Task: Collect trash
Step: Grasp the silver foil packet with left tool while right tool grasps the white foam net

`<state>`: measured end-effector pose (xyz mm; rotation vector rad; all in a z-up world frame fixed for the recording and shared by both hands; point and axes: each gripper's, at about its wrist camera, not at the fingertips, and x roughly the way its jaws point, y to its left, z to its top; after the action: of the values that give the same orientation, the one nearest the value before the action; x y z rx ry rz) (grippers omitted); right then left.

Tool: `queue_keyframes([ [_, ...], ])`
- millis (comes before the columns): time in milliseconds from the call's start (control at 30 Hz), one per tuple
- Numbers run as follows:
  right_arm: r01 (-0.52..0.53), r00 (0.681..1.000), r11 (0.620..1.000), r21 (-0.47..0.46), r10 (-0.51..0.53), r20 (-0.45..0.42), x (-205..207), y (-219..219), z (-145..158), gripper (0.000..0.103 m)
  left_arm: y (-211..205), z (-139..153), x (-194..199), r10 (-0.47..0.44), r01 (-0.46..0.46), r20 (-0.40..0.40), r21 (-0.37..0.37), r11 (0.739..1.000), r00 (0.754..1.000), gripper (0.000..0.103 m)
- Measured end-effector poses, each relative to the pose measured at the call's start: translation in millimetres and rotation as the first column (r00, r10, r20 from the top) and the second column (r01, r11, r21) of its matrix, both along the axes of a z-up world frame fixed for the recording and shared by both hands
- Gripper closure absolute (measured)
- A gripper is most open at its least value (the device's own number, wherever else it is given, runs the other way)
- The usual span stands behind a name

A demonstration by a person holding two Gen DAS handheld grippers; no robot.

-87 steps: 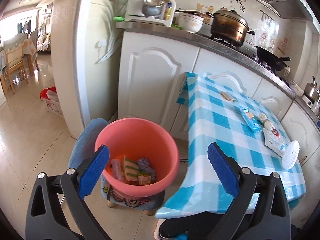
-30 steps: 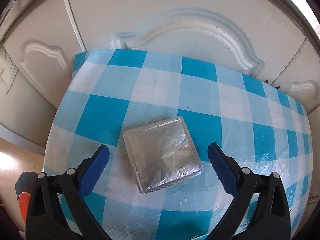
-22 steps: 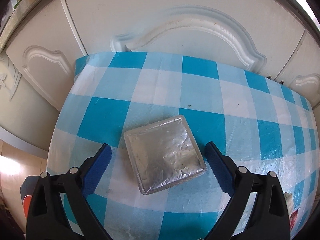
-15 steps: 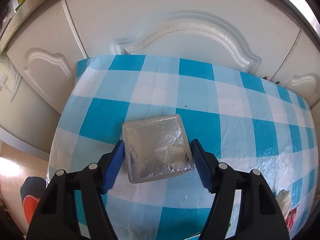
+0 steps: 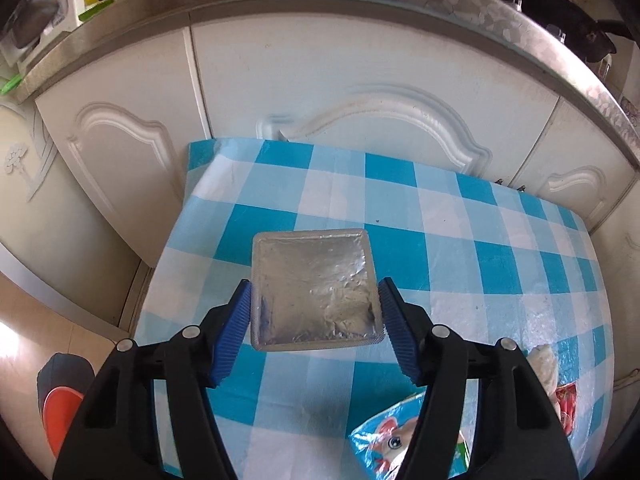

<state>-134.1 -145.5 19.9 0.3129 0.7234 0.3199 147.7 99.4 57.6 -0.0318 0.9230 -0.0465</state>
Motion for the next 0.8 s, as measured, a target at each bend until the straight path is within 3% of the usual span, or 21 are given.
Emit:
queue_keyframes([
  [100, -0.018, 0.999, 1.000, 0.011, 0.019, -0.044, 1.6, 5.6, -6.4, 0.005, 12.8, 8.5, -21.3, -0.001, 0.002, 0.028, -0.020, 1.000, 1.000, 0.039],
  [433, -0.005, 1.000, 1.000, -0.027, 0.005, -0.019, -7.1, 18.2, -12.0, 0.007, 62.6, -7.2, -104.8, 0.002, 0.001, 0.027, -0.105, 0.994, 1.000, 0.039],
  [467, 0.001, 1.000, 0.999, -0.040, -0.001, -0.018, -7.4, 18.8, -11.9, 0.009, 66.5, -9.0, -113.8, 0.004, 0.000, 0.031, -0.110, 0.994, 1.000, 0.039],
  [567, 0.017, 0.999, 0.999, -0.041, -0.018, -0.030, -7.0, 16.8, -13.2, 0.033, 76.2, -13.3, -139.5, -0.004, 0.009, 0.040, -0.121, 0.993, 0.999, 0.039],
  [800, 0.047, 0.997, 0.998, -0.032, -0.048, -0.053, -7.7, 11.4, -17.1, 0.047, 94.4, -20.3, -188.4, -0.009, 0.017, 0.059, -0.140, 0.990, 0.998, 0.039],
])
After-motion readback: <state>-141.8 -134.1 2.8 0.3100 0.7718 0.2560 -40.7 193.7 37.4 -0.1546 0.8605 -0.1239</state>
